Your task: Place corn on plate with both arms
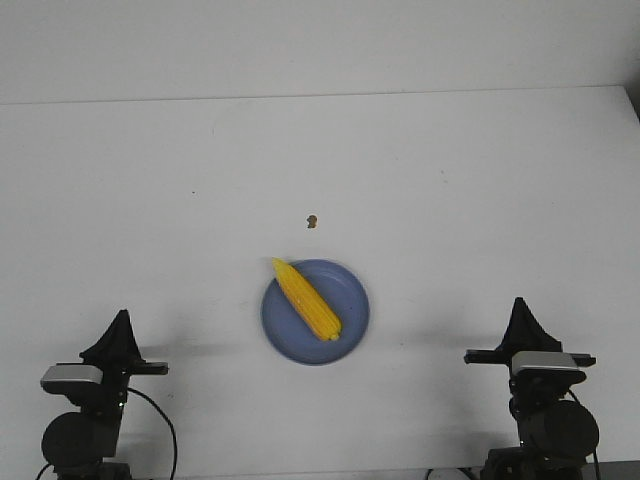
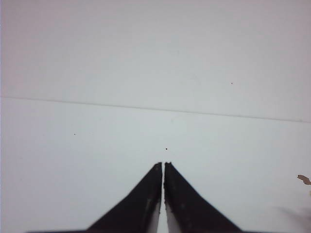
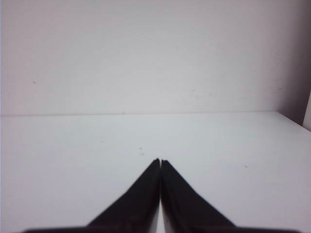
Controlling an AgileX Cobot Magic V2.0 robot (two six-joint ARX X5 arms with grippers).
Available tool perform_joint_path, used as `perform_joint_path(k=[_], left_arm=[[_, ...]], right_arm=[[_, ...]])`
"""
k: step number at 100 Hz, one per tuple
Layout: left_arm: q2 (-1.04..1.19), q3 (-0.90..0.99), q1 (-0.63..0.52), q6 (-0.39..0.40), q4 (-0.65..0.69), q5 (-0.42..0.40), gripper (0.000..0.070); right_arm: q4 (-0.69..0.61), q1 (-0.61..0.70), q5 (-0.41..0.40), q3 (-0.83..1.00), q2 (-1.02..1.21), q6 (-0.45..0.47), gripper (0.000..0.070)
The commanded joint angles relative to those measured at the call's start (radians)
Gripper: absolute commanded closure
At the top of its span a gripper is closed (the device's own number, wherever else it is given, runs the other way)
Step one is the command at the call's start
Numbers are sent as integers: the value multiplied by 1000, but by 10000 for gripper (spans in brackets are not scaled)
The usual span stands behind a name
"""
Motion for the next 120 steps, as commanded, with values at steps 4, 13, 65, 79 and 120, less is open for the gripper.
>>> perform_joint_path(k=[4,13,65,79,120], left_arm=[[-2,-20,1,1,11,1,693],[-2,-20,1,1,12,1,693],[-2,-20,1,1,11,1,693],[-2,-20,1,1,11,1,692],[-2,-20,1,1,11,1,688]], right_arm=[[82,-2,-4,-39,0,-5,690],[153,-2,-4,-85,0,1,690],[242,-5,-3,-180,0,26,690],[241,-5,-3,-180,0,29,690],[241,-5,0,-180,0,29,690]])
